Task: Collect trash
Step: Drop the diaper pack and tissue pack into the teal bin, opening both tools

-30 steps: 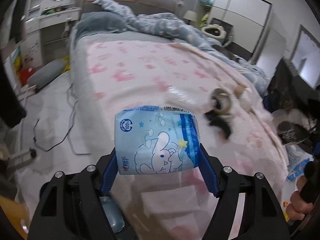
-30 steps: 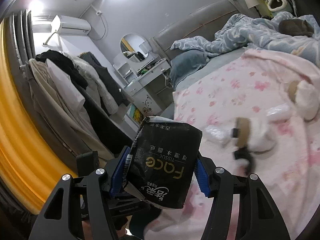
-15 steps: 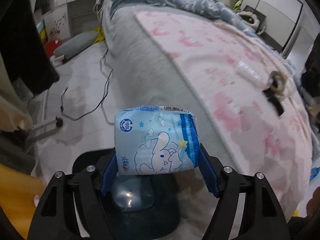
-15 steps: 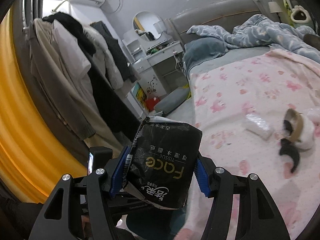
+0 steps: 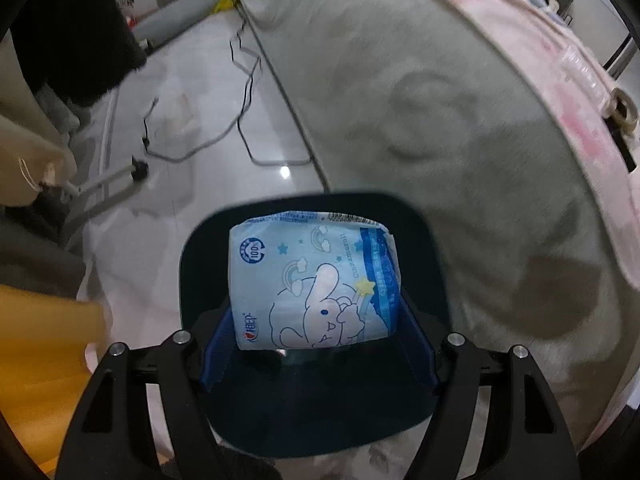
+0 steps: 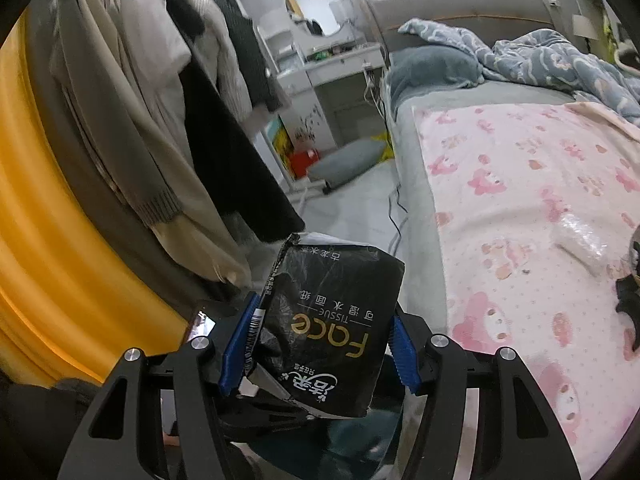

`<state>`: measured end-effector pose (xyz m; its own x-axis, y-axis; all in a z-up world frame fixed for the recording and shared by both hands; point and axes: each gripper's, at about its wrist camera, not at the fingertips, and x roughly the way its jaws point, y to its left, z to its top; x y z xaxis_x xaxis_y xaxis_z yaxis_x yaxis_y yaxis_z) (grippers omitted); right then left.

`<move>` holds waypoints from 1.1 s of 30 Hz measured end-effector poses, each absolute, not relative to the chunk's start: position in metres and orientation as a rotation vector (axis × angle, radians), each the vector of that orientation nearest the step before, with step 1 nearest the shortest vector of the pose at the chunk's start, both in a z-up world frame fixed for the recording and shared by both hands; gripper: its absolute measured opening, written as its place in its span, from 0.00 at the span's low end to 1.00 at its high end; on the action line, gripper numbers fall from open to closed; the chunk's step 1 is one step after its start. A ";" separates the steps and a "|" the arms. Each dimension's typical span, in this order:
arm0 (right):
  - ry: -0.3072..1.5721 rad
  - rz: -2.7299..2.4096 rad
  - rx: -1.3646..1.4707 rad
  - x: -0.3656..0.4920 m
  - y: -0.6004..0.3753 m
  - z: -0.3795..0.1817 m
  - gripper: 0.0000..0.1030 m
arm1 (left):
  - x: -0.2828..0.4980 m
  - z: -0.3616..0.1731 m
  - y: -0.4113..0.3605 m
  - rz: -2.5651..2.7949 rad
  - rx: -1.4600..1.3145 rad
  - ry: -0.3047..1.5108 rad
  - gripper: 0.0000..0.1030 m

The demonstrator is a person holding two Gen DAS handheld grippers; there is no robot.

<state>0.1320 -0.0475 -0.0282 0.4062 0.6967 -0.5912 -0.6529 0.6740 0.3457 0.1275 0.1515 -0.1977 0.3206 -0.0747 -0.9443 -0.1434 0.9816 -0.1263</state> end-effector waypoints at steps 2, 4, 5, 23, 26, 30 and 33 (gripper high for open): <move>0.811 0.837 0.031 0.134 -0.036 -0.035 0.60 | 0.124 -0.201 0.156 0.041 -0.206 1.271 0.73; 0.849 0.821 0.007 0.137 -0.026 -0.044 0.60 | 0.122 -0.205 0.160 0.030 -0.207 1.297 0.74; 0.873 0.814 -0.001 0.139 -0.021 -0.049 0.60 | 0.120 -0.205 0.161 0.026 -0.211 1.305 0.77; 1.100 0.729 -0.180 0.150 0.048 -0.130 0.60 | 0.093 -0.169 0.223 0.095 -0.268 1.194 0.86; 1.137 0.719 -0.209 0.150 0.057 -0.147 0.60 | 0.091 -0.159 0.229 0.101 -0.266 1.151 0.86; 1.187 0.714 -0.242 0.150 0.068 -0.169 0.60 | 0.090 -0.151 0.238 0.094 -0.270 1.090 0.83; 1.217 0.717 -0.279 0.146 0.076 -0.183 0.60 | 0.087 -0.139 0.240 0.081 -0.259 1.029 0.79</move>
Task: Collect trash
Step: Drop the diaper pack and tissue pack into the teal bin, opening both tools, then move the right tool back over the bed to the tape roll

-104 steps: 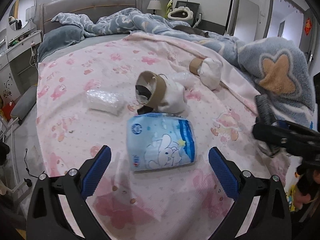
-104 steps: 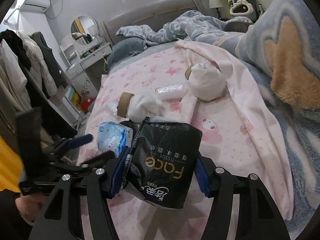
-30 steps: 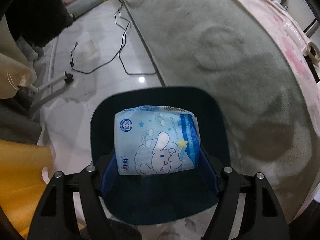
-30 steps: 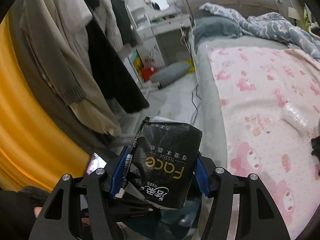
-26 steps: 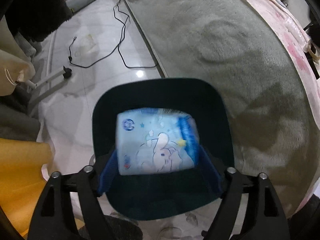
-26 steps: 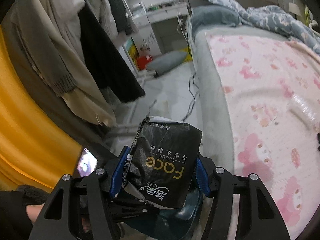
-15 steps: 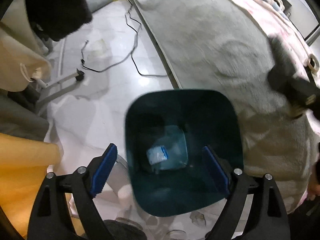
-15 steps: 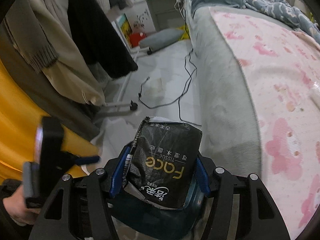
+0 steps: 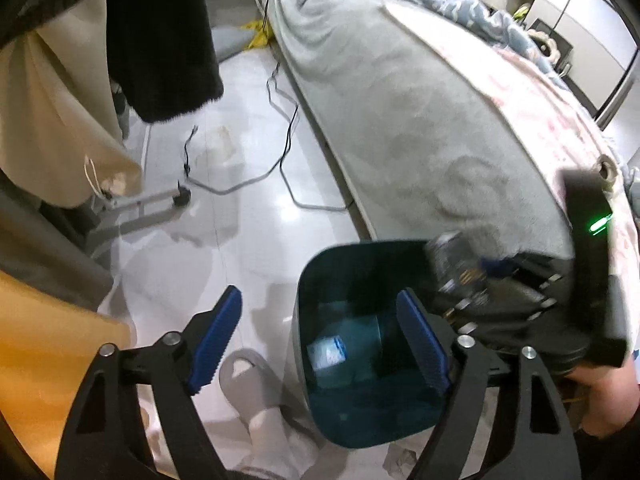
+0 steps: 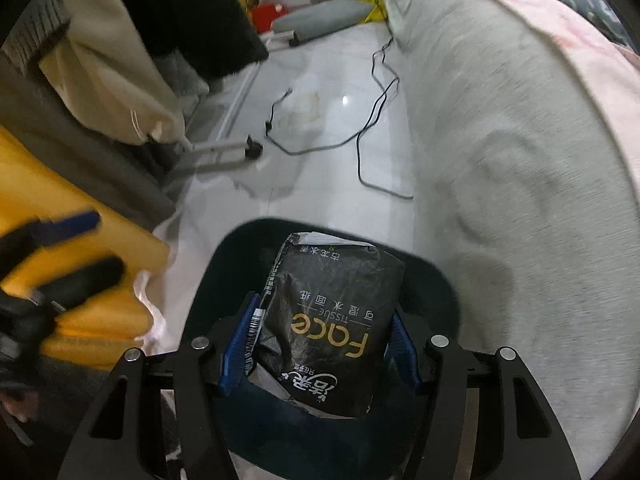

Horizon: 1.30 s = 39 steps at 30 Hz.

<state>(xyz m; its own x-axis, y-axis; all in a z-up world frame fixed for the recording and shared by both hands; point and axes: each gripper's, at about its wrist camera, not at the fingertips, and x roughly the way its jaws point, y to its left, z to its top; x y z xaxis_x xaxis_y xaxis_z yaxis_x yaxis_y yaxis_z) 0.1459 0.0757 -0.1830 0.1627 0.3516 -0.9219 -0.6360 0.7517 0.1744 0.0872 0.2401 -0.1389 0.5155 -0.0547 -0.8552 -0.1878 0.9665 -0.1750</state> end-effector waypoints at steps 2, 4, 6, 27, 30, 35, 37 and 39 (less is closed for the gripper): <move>1.236 0.719 -0.300 0.144 0.079 -0.193 0.60 | 0.084 -0.132 0.242 0.071 -0.262 0.999 0.78; 1.254 0.715 -0.321 0.141 0.082 -0.202 0.60 | 0.082 -0.122 0.244 0.060 -0.267 0.959 0.77; 1.273 0.706 -0.346 0.138 0.083 -0.212 0.60 | 0.079 -0.113 0.246 0.055 -0.267 0.918 0.75; 1.327 0.697 -0.430 0.126 0.085 -0.227 0.74 | 0.065 -0.042 0.228 0.016 -0.202 0.662 0.65; 1.271 0.743 -0.393 0.124 0.087 -0.203 0.74 | 0.064 -0.033 0.221 0.016 -0.177 0.633 0.65; 1.189 0.772 -0.361 0.122 0.080 -0.165 0.74 | 0.067 -0.022 0.213 0.001 -0.189 0.610 0.65; 1.160 0.784 -0.330 0.126 0.073 -0.152 0.74 | 0.068 -0.018 0.208 -0.005 -0.191 0.598 0.65; 1.113 0.806 -0.298 0.129 0.064 -0.136 0.74 | 0.070 -0.012 0.202 -0.008 -0.186 0.583 0.66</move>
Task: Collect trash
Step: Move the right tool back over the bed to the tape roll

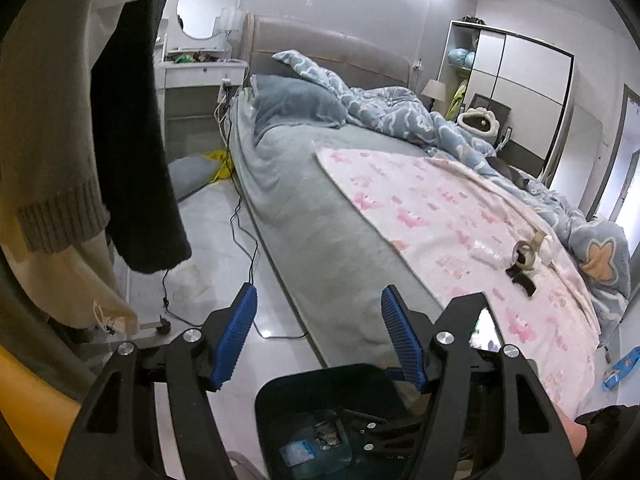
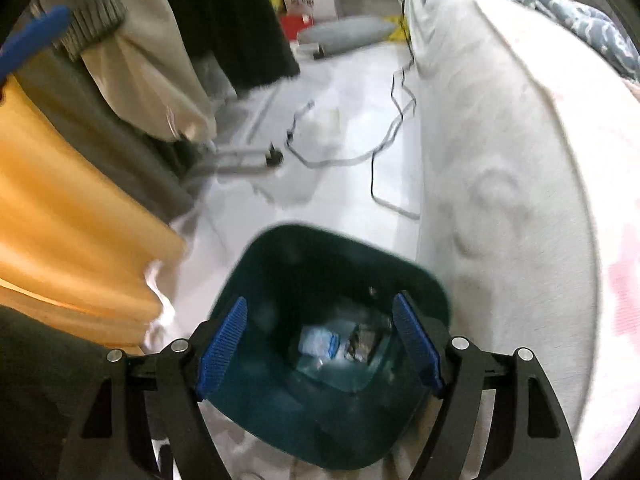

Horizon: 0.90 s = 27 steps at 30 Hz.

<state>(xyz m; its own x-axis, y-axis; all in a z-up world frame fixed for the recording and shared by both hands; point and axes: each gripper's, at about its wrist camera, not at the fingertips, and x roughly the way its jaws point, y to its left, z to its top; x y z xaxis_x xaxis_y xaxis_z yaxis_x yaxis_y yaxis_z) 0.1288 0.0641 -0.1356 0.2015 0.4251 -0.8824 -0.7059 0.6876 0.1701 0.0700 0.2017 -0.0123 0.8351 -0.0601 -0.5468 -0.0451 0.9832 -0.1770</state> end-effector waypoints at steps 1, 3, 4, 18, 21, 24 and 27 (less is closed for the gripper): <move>1.091 0.813 -0.289 0.129 0.059 -0.128 0.74 | 0.071 -0.009 0.198 -0.010 -0.184 0.576 0.66; 1.034 0.828 -0.269 0.132 0.049 -0.111 0.74 | 0.074 -0.005 0.192 -0.020 -0.191 0.569 0.67; 1.011 0.830 -0.265 0.132 0.046 -0.104 0.74 | 0.077 -0.003 0.189 -0.026 -0.195 0.567 0.68; 0.792 0.708 -0.305 0.177 -0.040 -0.044 0.75 | 0.124 0.005 0.126 -0.092 -0.166 0.572 0.76; 0.766 0.670 -0.311 0.188 -0.058 -0.038 0.75 | 0.134 0.006 0.113 -0.107 -0.158 0.575 0.77; 0.741 0.633 -0.332 0.198 -0.074 -0.032 0.76 | 0.144 0.005 0.101 -0.116 -0.149 0.578 0.78; 0.729 0.632 -0.310 0.209 -0.094 -0.026 0.78 | 0.155 0.002 0.089 -0.126 -0.141 0.592 0.79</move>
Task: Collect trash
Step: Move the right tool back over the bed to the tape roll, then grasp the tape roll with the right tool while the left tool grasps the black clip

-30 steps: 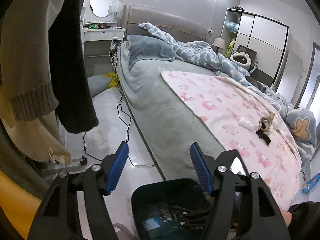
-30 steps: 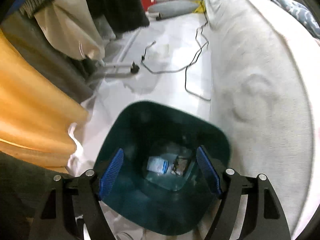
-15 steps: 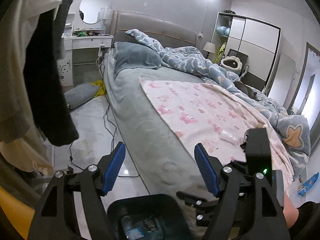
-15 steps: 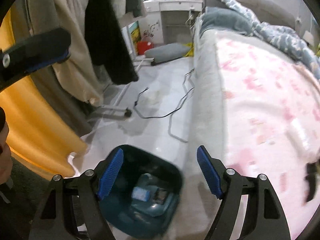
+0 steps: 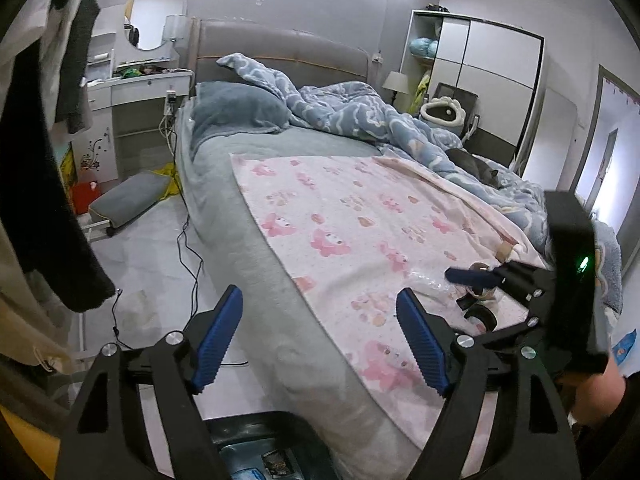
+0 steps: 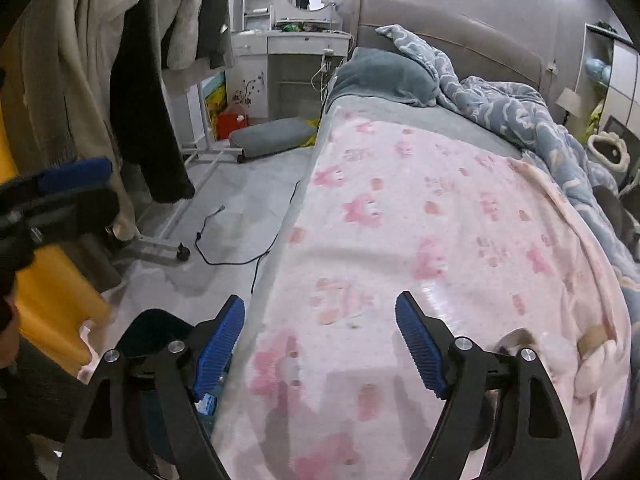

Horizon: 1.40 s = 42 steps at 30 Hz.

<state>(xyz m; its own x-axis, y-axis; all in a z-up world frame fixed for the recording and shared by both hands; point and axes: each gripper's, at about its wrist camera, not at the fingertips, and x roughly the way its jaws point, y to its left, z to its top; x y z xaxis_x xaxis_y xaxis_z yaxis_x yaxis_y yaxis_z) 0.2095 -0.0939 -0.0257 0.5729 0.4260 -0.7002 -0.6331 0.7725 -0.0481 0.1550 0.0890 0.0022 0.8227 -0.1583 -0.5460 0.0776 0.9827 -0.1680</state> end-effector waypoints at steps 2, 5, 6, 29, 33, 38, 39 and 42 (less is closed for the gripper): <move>0.716 0.606 -0.308 0.217 -0.108 -0.021 0.78 | 0.163 -0.001 0.081 -0.136 -0.141 0.607 0.79; 0.705 0.583 -0.316 0.227 -0.125 -0.017 0.78 | 0.172 -0.004 0.073 -0.144 -0.137 0.620 0.79; 0.703 0.568 -0.326 0.231 -0.132 -0.016 0.78 | 0.176 -0.005 0.069 -0.145 -0.135 0.624 0.80; 0.785 0.420 -0.663 0.262 -0.177 -0.070 0.62 | 0.222 -0.028 0.015 -0.215 -0.096 0.708 0.82; 0.786 0.395 -0.673 0.267 -0.181 -0.073 0.51 | 0.225 -0.031 0.005 -0.232 -0.083 0.714 0.82; 0.784 0.417 -0.590 0.272 -0.191 -0.064 0.50 | 0.229 -0.037 -0.010 -0.253 -0.060 0.729 0.82; 0.781 0.423 -0.568 0.272 -0.194 -0.061 0.50 | 0.230 -0.038 -0.013 -0.256 -0.054 0.733 0.82; 0.778 0.442 -0.502 0.274 -0.202 -0.055 0.50 | 0.232 -0.041 -0.020 -0.268 -0.046 0.742 0.82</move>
<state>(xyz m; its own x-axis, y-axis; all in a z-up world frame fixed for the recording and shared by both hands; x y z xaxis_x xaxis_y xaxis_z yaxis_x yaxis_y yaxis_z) 0.2736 -0.2021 -0.0547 0.6335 0.1891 -0.7502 -0.5470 0.7953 -0.2614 0.2323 -0.0203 -0.0415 0.7046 -0.2575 -0.6612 0.2252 0.9648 -0.1358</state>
